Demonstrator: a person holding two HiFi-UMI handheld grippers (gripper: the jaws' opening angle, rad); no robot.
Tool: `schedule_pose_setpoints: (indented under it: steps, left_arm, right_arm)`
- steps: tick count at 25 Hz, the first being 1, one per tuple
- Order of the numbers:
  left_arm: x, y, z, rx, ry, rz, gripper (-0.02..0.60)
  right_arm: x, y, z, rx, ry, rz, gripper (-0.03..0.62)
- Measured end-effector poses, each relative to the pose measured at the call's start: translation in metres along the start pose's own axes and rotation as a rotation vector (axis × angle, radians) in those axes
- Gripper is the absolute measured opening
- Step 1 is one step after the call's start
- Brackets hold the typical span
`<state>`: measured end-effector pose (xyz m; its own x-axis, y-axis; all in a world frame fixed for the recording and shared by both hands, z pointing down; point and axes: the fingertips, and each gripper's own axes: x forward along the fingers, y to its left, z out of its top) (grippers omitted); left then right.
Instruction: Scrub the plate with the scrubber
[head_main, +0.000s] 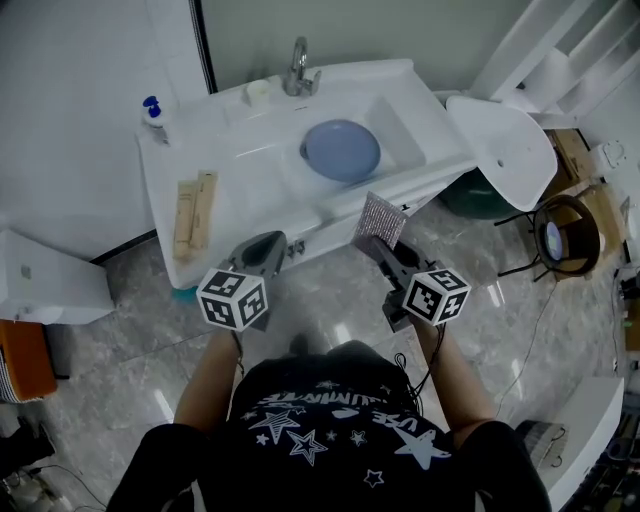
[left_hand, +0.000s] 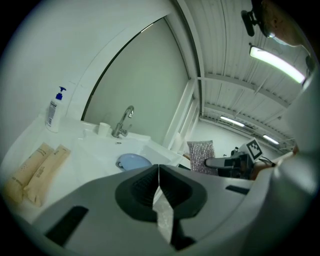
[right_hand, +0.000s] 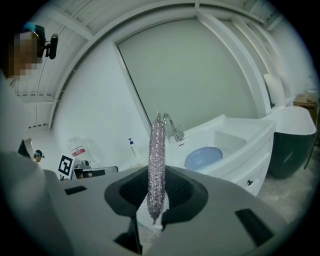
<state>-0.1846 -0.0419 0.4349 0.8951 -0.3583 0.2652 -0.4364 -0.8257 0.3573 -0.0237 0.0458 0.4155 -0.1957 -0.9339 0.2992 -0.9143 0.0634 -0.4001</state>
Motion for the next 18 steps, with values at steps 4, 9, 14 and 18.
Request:
schedule_pose_setpoints:
  steps: [4, 9, 14, 18]
  left_arm:
    - [0.010, 0.004, 0.000, -0.002, 0.023, -0.008, 0.017]
    - [0.022, 0.009, -0.003, -0.004, 0.041, 0.006, 0.017]
    - [0.041, 0.021, 0.003, -0.010, 0.038, 0.064, 0.017]
    - [0.068, 0.026, 0.010, -0.026, 0.034, 0.112, 0.017]
  right_arm:
    - [0.006, -0.013, 0.004, 0.012, 0.002, -0.020, 0.083]
    - [0.018, -0.034, 0.010, 0.009, 0.012, -0.022, 0.083]
    - [0.045, -0.062, 0.028, -0.007, 0.016, 0.018, 0.083]
    - [0.068, -0.093, 0.049, -0.018, 0.016, 0.051, 0.083]
